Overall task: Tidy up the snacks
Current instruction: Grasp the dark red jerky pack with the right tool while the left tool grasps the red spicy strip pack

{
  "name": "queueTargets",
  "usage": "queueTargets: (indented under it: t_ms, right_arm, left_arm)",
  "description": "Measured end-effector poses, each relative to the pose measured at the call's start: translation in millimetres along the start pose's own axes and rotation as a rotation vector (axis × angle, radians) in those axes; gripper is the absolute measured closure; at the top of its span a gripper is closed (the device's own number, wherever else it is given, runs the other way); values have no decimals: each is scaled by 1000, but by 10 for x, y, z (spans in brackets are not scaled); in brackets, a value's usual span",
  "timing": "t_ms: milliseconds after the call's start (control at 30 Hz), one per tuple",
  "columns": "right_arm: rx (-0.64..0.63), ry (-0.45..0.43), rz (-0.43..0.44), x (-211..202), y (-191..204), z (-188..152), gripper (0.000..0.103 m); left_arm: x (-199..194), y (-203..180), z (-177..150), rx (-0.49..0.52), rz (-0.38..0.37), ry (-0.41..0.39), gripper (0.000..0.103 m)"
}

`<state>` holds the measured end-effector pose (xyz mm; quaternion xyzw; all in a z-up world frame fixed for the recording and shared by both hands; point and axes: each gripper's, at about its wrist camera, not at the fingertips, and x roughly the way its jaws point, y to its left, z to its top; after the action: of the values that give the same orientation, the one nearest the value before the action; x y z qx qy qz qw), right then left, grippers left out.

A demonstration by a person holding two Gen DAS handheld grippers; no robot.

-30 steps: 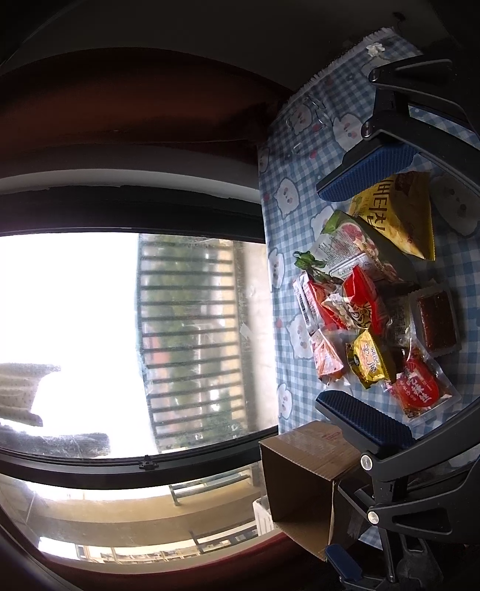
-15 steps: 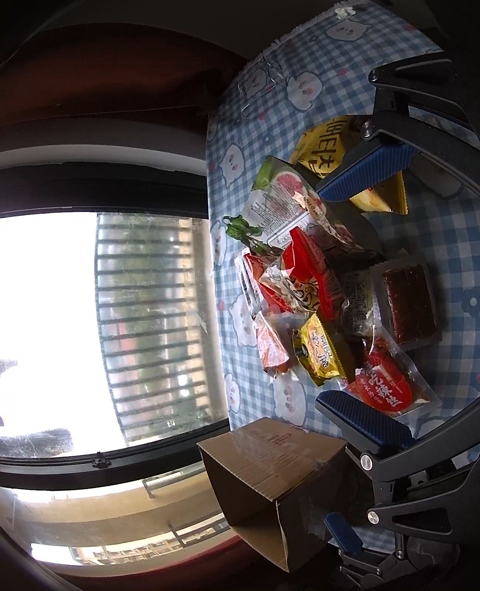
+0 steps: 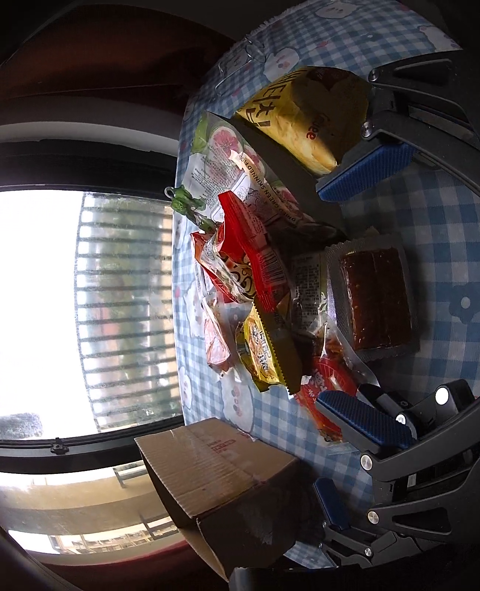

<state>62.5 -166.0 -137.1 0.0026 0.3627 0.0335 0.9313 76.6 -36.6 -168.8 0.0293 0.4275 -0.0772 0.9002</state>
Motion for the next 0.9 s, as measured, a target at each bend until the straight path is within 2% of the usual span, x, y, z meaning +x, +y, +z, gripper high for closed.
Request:
queueTargets:
  t_ms: [133,233,367,567,733,800,900]
  right_arm:
    - [-5,18,24,62,46,-84,1]
    - [24,67,55,153,34,-157,1]
    - [54,107,41,268,-26,-245,11]
    - [75,167,47,413,-99,-317,11]
    - [44,155,29,441,-103,-298,16]
    - [40,149,29,447,-119,-287,22]
    - [52,140,39,429,-160,-284,26]
  left_arm:
    - [95,-25,-79,10,7,25,2]
    - [118,-24,-112,18,14,22,2]
    - [194,-29,-139,18,17,34,2]
    - [253,38,-166,-2,63,85,2]
    - [191,-22,-206,7,81,71,2]
    - [177,-24,-203,4,89,72,2]
    - [141,-40,-189,6,129,59,2]
